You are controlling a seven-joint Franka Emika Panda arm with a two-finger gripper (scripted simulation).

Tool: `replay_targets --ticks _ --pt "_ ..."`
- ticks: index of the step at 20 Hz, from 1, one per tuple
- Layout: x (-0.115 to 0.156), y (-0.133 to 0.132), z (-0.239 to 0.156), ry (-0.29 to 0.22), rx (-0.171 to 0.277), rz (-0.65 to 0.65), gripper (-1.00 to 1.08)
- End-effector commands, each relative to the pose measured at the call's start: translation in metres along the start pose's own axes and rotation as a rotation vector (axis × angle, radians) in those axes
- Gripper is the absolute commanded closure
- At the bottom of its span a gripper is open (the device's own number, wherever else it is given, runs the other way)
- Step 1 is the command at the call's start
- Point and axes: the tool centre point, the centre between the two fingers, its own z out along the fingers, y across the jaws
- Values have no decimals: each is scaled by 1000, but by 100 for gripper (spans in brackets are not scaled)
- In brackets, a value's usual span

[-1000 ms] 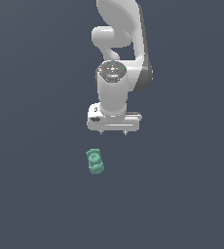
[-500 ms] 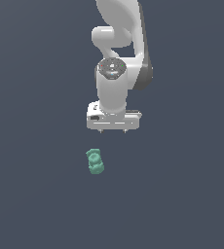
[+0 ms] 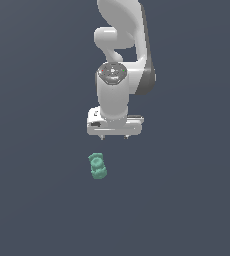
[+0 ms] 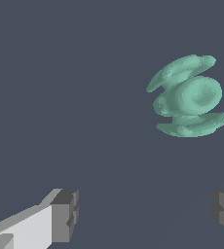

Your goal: Pick up the object and move it to a goal position.

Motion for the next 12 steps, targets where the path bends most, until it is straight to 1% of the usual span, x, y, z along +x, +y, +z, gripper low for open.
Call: replay_targets --ticks 1,6,12 --pt "6 5 2 2 -1 -21 -92" --pt "26 21 10 11 -6 -85 -92" --pt "53 47 23 23 -12 -184 -92"
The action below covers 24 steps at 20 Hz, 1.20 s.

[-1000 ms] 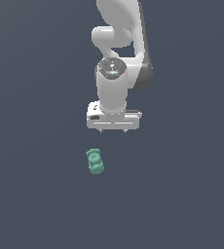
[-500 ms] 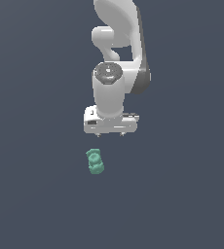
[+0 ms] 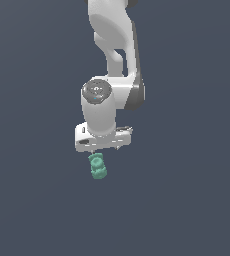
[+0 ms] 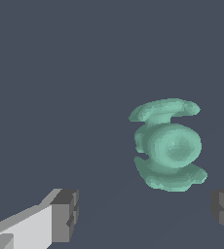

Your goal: Pick up the object and move it to a goal position.

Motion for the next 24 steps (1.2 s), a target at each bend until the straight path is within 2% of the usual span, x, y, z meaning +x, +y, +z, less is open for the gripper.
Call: replay_targets --ticks 1,10,18,24 --pt "8 12 6 5 -3 -39 -92" --pt "23 38 19 15 -8 -117 -92" --pt "24 40 24 15 -8 -121 -92" --pt "24 40 54 15 -8 -124 -92"
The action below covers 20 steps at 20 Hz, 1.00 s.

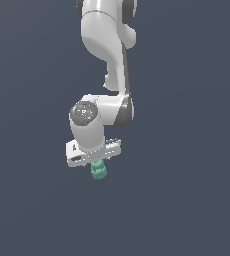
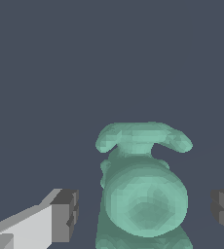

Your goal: Pick up the object and move it to a goal position.

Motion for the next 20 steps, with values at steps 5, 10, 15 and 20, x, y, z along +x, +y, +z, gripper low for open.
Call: replay_targets --ticks 5,10,15,20 --pt "0 0 26 -1 0 -2 -92" --pt "1 0 25 -1 0 -2 108" --pt "1 0 25 -1 0 -2 108" --pt "1 0 26 -1 1 -2 108"
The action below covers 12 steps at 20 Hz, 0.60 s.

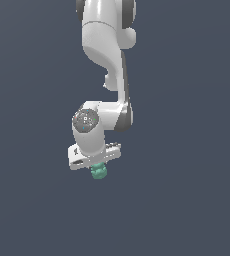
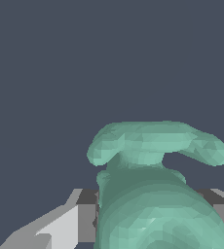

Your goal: Pick up the object and move it to a goal position.

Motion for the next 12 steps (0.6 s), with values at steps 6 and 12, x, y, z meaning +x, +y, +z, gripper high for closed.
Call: replay_targets --ticks 6,12 --pt "-2 2 -11 0 0 0 108" --pt "-9 9 -45 0 0 0 108"
